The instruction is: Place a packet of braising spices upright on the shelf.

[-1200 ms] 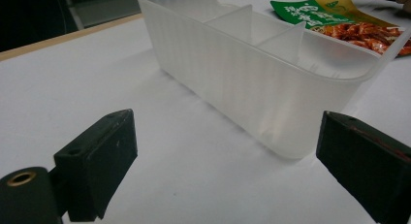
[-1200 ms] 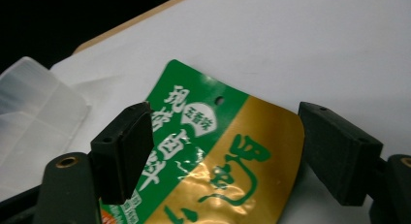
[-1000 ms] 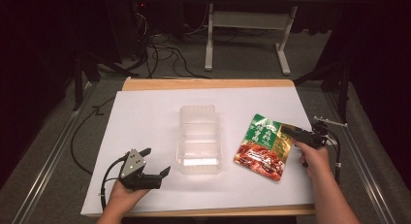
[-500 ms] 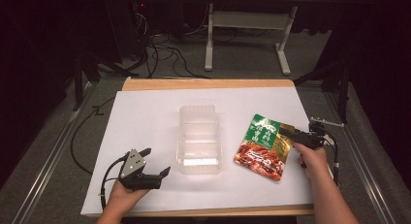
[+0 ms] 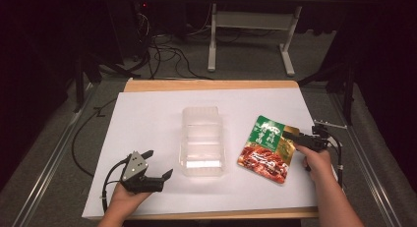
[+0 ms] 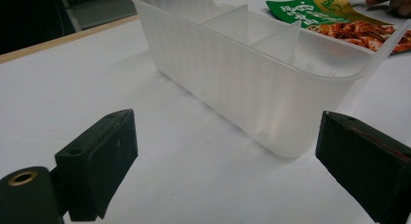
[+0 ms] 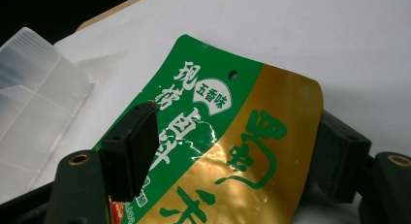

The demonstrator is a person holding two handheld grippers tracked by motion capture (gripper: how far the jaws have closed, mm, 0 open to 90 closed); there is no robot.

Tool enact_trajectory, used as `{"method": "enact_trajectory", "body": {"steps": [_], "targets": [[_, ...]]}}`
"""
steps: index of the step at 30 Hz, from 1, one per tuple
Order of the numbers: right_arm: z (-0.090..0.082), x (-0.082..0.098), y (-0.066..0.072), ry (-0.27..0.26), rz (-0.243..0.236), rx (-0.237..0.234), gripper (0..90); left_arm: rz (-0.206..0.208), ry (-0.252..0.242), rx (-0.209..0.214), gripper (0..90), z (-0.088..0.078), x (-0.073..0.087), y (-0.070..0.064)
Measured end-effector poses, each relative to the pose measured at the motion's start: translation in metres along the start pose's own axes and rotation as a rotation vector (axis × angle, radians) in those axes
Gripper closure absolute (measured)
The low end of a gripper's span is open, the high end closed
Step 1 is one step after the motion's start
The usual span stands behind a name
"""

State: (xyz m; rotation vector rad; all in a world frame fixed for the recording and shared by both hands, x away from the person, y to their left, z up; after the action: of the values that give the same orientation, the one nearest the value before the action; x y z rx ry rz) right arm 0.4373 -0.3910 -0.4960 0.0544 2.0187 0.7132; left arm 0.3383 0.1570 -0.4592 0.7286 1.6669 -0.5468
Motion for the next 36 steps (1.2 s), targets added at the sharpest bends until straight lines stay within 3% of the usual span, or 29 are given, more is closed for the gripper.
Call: {"method": "enact_trajectory", "body": {"steps": [11, 18, 27, 35, 36], "targets": [[-0.0018, 0.0009, -0.0004, -0.007, 0.0, -0.038, 37.1, 0.005, 0.007, 0.007, 8.7, 0.0015, 0.0008, -0.0009], [0.0011, 0.0023, -0.0004, 0.011, 0.0, -0.023, 38.4, 0.007, 0.013, 0.01, 8.9, 0.0023, 0.0015, -0.0014], [-0.0005, 0.0013, -0.0016, 0.006, 0.003, -0.03, 54.9, 0.008, 0.011, 0.012, 9.1, 0.0019, 0.0013, -0.0015], [0.0031, 0.0032, 0.0007, 0.057, -0.025, -0.013, 70.4, 0.01, 0.01, 0.012, 9.3, 0.0018, 0.0013, -0.0017], [0.0031, 0.0031, 0.0005, 0.054, -0.025, -0.009, 77.2, 0.011, 0.009, 0.012, 9.3, 0.0019, 0.0013, -0.0018]]}}
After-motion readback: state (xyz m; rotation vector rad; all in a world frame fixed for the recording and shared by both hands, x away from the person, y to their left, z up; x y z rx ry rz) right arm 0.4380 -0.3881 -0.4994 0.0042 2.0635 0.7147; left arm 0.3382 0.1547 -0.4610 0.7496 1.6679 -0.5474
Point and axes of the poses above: each handheld gripper's, and its own axes: z roughly forward along the jaws, x roughly out of its underside, y roughly to its left, the point moved 3 cm from there along z, roughly forward along the jaws, and after that the axes turned 13 degrees about -y, right-handed, at the moved point
